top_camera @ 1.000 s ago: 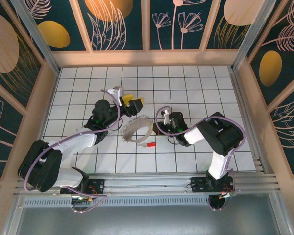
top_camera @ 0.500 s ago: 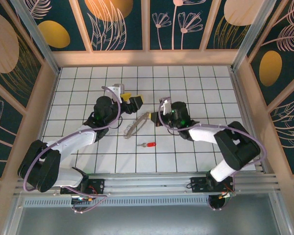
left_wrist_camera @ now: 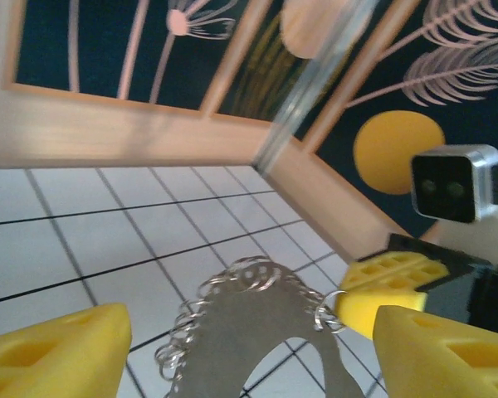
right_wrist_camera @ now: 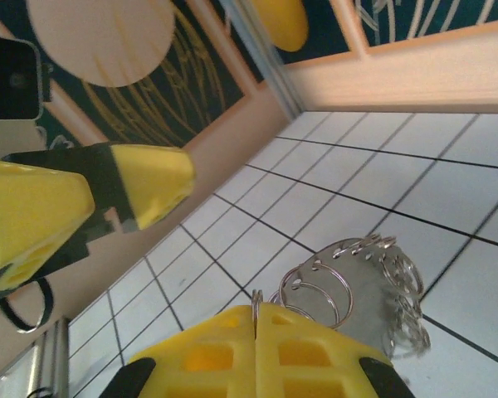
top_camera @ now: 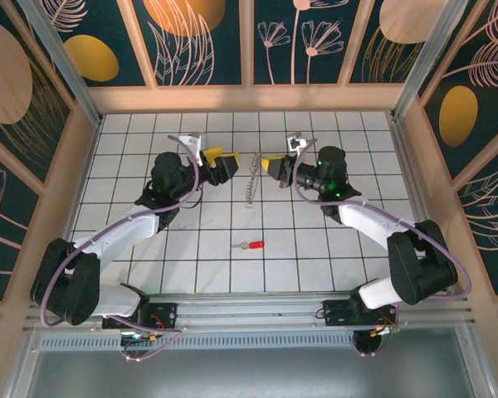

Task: Put the keys on the keyring

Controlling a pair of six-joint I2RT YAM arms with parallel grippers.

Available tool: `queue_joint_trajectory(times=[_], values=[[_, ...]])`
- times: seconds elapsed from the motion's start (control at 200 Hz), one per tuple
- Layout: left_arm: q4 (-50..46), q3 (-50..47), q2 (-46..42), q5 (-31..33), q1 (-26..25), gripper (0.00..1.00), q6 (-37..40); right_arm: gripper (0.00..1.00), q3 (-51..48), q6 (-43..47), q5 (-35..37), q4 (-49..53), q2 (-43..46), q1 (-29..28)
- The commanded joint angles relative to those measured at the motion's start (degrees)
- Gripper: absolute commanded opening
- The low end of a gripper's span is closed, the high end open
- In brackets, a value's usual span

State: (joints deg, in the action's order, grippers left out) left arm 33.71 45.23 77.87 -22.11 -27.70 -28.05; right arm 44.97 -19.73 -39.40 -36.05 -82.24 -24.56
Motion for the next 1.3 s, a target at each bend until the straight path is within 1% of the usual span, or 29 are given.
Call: queue_joint_trajectory(times=[0.0,0.125,0.235,0.305,0.43,0.576,0.921,1.031,1.296], values=[[4.3,2.6,1.3,-9.4,0.1,0.73,0.9,0.00,1.9,-0.9,-6.8,-7.1,1.7,0.4],[7.7,2.2,2.1,-15.4,0.1,0.66,-0.2,0.00,0.8,-3.9,-10.6,-12.1,1.4,0.4],[10.8,1.5,2.6,-19.8,0.1,0.55,-1.4,0.00,-0.1,-6.2,-12.1,-14.7,1.2,0.4],[12.3,1.4,3.4,-21.6,0.1,0.49,-2.2,0.00,-0.4,-6.7,-12.3,-15.0,1.3,0.3],[14.7,1.5,4.9,-22.8,0.1,0.43,-3.6,0.00,-0.8,-7.1,-11.8,-14.5,1.2,0.0],[17.0,2.4,7.3,-24.0,0.0,0.37,-5.2,0.00,-1.4,-7.0,-11.2,-14.0,1.3,-0.5],[20.4,3.7,10.8,-25.7,-1.3,0.37,-6.8,0.00,-1.4,-6.7,-10.8,-13.6,0.7,-1.5],[20.4,4.2,11.2,-26.3,-1.8,0.35,-6.8,0.00,-1.3,-6.8,-10.5,-13.7,0.1,-1.7],[20.8,2.9,10.6,-26.9,-2.2,0.20,-6.3,0.00,-1.4,-6.4,-9.4,-13.3,-0.5,-1.6]])
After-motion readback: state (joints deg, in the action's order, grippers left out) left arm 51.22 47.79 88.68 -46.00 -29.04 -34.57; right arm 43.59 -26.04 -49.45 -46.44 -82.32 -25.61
